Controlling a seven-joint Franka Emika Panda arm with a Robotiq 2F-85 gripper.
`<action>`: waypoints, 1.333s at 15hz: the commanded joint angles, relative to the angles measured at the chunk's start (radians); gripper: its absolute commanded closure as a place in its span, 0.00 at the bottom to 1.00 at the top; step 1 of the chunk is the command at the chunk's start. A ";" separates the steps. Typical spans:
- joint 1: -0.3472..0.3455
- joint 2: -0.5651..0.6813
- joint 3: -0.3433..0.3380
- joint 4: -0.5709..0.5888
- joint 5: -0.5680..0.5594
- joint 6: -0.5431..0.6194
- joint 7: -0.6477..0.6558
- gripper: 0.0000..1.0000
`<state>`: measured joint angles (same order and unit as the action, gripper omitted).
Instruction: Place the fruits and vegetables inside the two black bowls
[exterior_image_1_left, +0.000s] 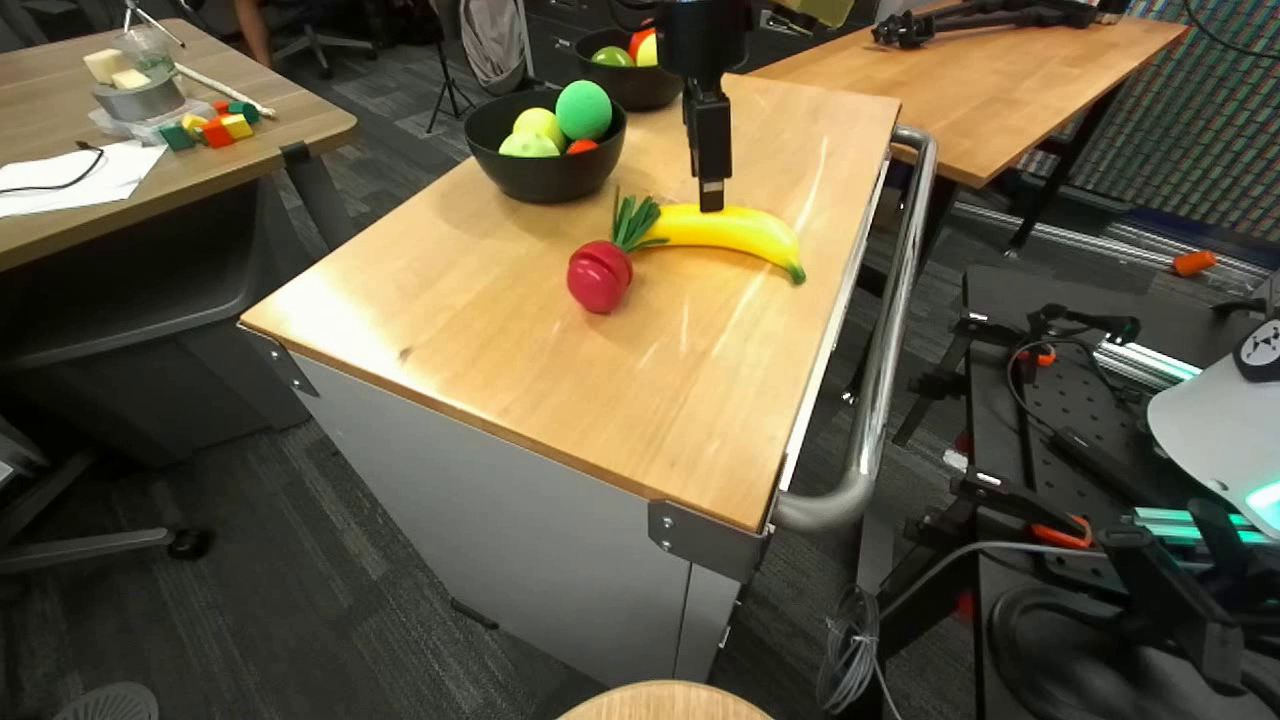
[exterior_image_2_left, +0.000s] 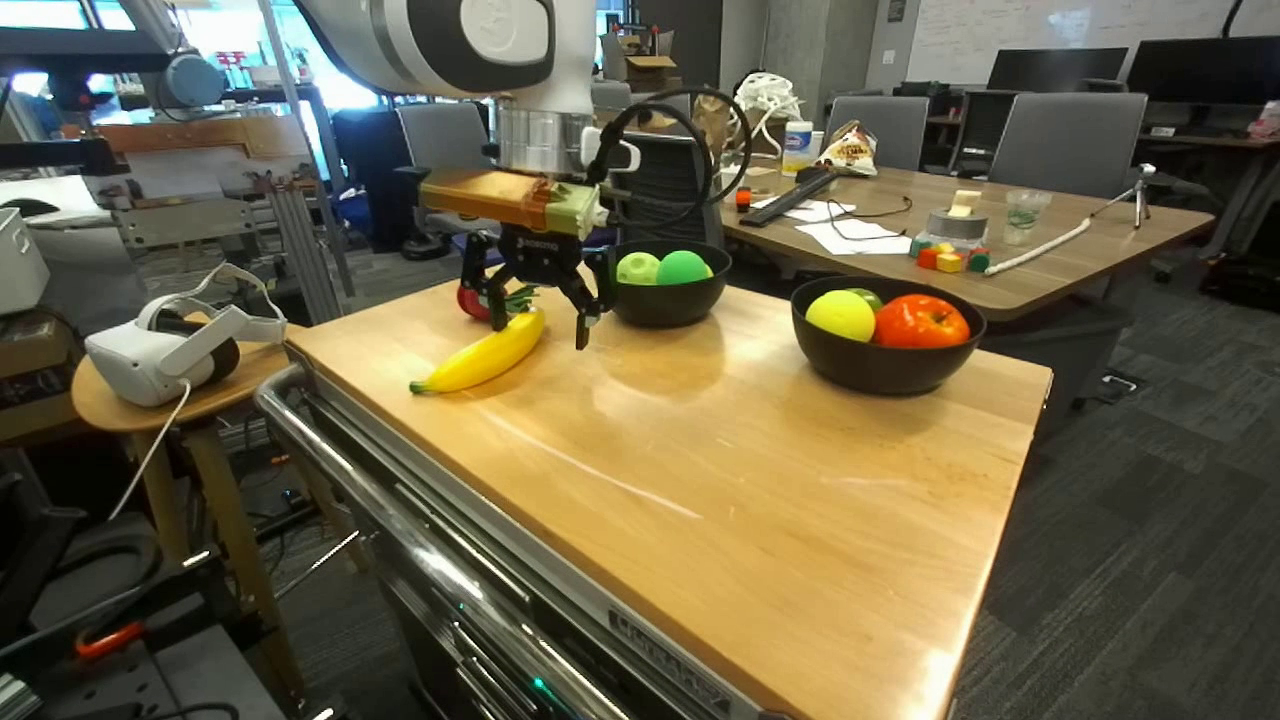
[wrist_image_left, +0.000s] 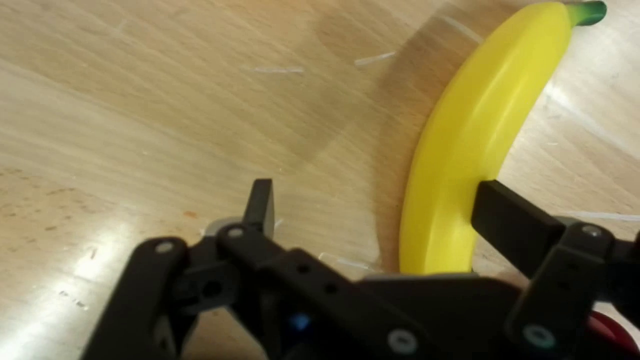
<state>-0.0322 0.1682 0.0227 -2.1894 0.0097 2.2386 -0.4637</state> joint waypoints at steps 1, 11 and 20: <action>-0.001 0.005 0.016 -0.002 0.025 -0.014 -0.024 0.00; 0.001 -0.037 0.029 -0.019 0.027 -0.034 -0.028 0.00; 0.027 -0.098 0.042 -0.052 0.034 -0.053 -0.031 0.00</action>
<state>-0.0167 0.1073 0.0577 -2.2181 0.0200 2.2059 -0.4767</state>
